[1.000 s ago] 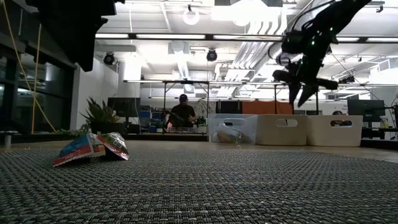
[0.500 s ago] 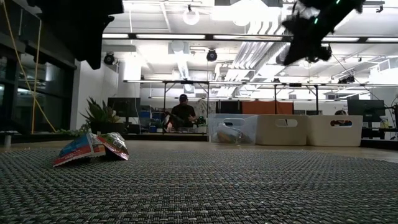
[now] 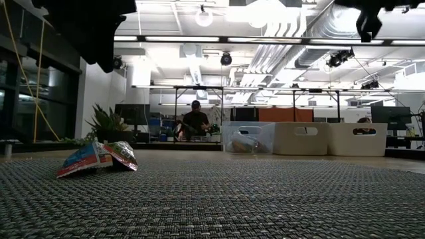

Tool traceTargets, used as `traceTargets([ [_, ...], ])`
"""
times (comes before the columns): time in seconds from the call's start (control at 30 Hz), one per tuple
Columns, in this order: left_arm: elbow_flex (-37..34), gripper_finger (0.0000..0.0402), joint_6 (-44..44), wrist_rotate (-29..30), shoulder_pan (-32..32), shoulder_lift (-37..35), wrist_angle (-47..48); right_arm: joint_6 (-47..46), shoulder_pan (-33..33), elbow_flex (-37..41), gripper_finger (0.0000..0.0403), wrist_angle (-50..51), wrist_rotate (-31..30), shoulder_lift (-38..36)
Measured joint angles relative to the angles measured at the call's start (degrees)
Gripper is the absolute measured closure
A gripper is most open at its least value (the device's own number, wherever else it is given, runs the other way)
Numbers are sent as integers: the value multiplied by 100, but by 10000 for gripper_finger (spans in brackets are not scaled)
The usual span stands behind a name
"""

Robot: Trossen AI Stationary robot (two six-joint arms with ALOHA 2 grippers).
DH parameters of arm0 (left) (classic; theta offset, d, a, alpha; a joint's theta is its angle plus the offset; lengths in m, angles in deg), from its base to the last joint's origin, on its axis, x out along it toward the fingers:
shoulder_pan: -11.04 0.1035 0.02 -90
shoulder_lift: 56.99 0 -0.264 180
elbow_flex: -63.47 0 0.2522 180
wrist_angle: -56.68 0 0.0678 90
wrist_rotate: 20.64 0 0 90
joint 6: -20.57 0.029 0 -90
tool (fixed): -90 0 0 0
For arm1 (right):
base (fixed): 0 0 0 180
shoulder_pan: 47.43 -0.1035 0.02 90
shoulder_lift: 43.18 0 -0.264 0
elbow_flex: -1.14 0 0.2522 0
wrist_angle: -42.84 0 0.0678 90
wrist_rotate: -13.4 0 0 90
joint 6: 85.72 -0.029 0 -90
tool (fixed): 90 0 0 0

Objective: Pick and place Granola Bars by type
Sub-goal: Put the red granola bar into the gray bin

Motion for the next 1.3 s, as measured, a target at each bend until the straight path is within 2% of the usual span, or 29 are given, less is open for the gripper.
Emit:
traceTargets([
  [0.1, 0, 149, -1, 18, 0, 0, -49, -99, -290, 341, 403, -713, 263, -522],
  [0.27, 0, 149, -2, 74, 0, 0, -169, -558, -684, 1183, 402, -1667, 282, -997],
  [0.43, 0, 149, -2, 74, 0, 0, -247, -872, -1176, 2143, 402, -3485, 151, -908],
  [0.6, 0, 149, -2, 73, 2, 0, -265, -569, -1807, 2649, 402, -4348, -369, -681],
  [0.83, 0, 149, 0, 72, 2, 0, -263, 326, -2356, 2774, 402, -4016, -594, -643],
  [0.93, 0, 149, 0, 76, 2, 0, -265, 665, -2409, 2774, 402, -3589, -579, -643],
  [1.3, 0, 149, 0, 94, 2, 0, -279, 1005, -2410, 2777, 403, -2608, -621, -643],
])
